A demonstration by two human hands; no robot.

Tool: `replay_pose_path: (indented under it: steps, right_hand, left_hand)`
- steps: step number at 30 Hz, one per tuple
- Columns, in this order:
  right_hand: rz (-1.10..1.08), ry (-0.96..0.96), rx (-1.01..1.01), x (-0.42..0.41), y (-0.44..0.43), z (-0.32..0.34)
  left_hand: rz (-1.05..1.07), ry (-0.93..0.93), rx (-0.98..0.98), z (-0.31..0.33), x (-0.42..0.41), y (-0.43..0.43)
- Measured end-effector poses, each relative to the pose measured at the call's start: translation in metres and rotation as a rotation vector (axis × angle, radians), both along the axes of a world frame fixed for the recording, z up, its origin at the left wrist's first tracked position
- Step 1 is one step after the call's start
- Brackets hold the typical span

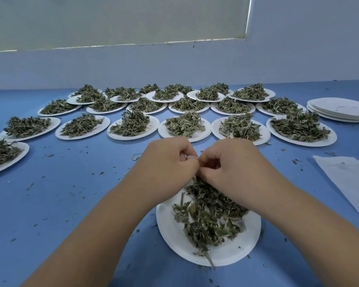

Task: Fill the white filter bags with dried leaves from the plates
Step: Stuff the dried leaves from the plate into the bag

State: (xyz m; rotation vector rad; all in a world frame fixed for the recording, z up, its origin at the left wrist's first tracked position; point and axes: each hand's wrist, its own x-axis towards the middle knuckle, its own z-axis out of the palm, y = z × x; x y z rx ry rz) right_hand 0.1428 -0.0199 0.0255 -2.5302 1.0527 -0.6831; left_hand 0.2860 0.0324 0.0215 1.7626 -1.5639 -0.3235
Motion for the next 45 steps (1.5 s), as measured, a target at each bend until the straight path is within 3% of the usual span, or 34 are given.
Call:
replay_pose_path:
  steps: [5, 10, 13, 20, 30, 38, 43, 45]
  right_hand:
    - [0.022, -0.060, 0.083, -0.016, -0.004, 0.012]
    - [0.026, 0.311, 0.119, -0.025, 0.001, 0.015]
    - [0.018, 0.363, 0.096, -0.018, 0.007, 0.011]
    - [0.010, 0.316, 0.055, -0.016, 0.000, 0.003]
    - [-0.009, -0.059, 0.062, -0.014, -0.004, 0.007]
    - [-0.018, 0.047, -0.106, -0.007, 0.003, 0.006]
    - [0.023, -0.203, 0.132, -0.015, 0.002, 0.011]
    - [0.016, -0.227, 0.115, -0.015, 0.001, 0.011]
  left_hand:
    - [0.014, -0.023, 0.006, -0.002, 0.002, 0.000]
    - [0.028, -0.057, 0.011, -0.005, 0.003, -0.001]
    - [0.016, -0.061, 0.019, -0.004, 0.002, -0.001]
    - [0.008, -0.048, 0.035, -0.003, 0.001, 0.001]
    - [-0.013, 0.027, -0.047, 0.002, 0.000, 0.002]
    - [-0.053, 0.137, -0.070, 0.009, -0.004, 0.004]
    - [-0.018, 0.210, -0.073, 0.009, -0.001, 0.004]
    - [-0.022, 0.228, -0.061, 0.009, -0.002, 0.004]
